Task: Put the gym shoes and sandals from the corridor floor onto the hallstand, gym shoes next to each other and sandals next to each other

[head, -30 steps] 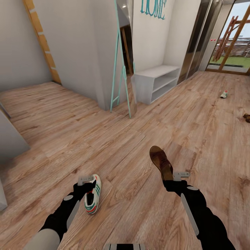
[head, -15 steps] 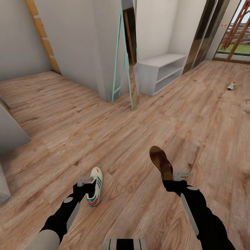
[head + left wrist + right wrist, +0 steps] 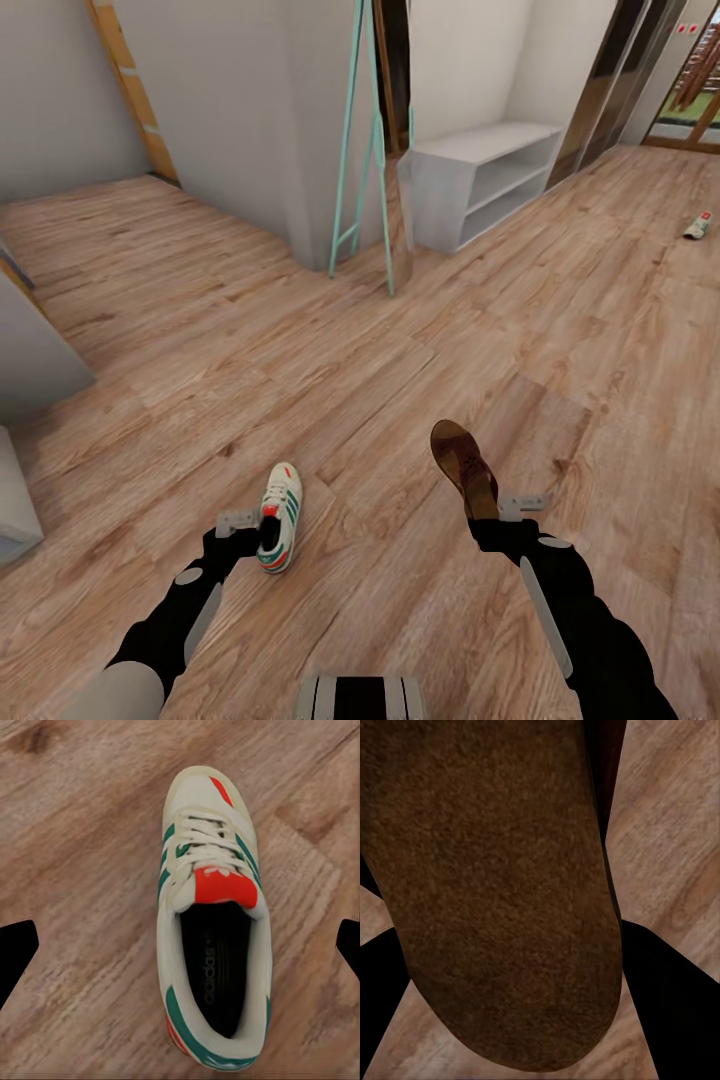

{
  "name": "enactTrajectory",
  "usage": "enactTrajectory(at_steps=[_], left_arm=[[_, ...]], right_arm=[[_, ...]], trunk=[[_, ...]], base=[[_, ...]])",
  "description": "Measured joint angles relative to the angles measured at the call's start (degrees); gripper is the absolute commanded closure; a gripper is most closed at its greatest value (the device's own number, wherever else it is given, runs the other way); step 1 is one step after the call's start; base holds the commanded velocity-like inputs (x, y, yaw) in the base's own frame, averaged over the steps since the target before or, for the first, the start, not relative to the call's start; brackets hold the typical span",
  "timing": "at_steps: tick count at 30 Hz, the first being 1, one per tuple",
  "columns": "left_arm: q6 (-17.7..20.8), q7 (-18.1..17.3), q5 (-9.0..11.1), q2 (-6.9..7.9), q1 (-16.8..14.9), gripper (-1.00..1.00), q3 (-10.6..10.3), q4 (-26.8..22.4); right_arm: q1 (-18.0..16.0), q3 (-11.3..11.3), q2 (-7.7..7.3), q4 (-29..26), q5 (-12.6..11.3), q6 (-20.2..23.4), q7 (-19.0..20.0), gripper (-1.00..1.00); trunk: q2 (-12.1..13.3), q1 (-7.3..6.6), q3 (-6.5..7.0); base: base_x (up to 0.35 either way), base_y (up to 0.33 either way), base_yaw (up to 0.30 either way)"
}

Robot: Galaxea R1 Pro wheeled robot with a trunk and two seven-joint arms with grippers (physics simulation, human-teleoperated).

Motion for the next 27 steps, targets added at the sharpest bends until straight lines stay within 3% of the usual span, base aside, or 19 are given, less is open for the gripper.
enactTrajectory(at_steps=[13, 17, 27], left_arm=[[0.0, 0.0, 0.0, 0.0, 0.0, -1.0, -0.1, 0.0], [0.0, 0.0, 0.0, 0.0, 0.0, -1.0, -0.1, 0.0], [0.0, 0.0, 0.0, -0.05, 0.0, -1.0, -0.1, 0.0]], right_arm=[[0.0, 0.0, -0.02, 0.0, 0.0, 0.0, 0.0, 1.0], [0.0, 0.0, -0.02, 0.0, 0.0, 0.0, 0.1, 1.0], [0.0, 0.0, 0.0, 0.0, 0.0, 0.0, 0.1, 1.0]], trunk=[[-0.1, 0.28, -3.36], [-0.2, 0.28, -3.47], [-0.3, 0.54, -6.02]], base=[[0.0, 0.0, -0.067], [0.0, 0.0, -0.085], [0.0, 0.0, -0.062]])
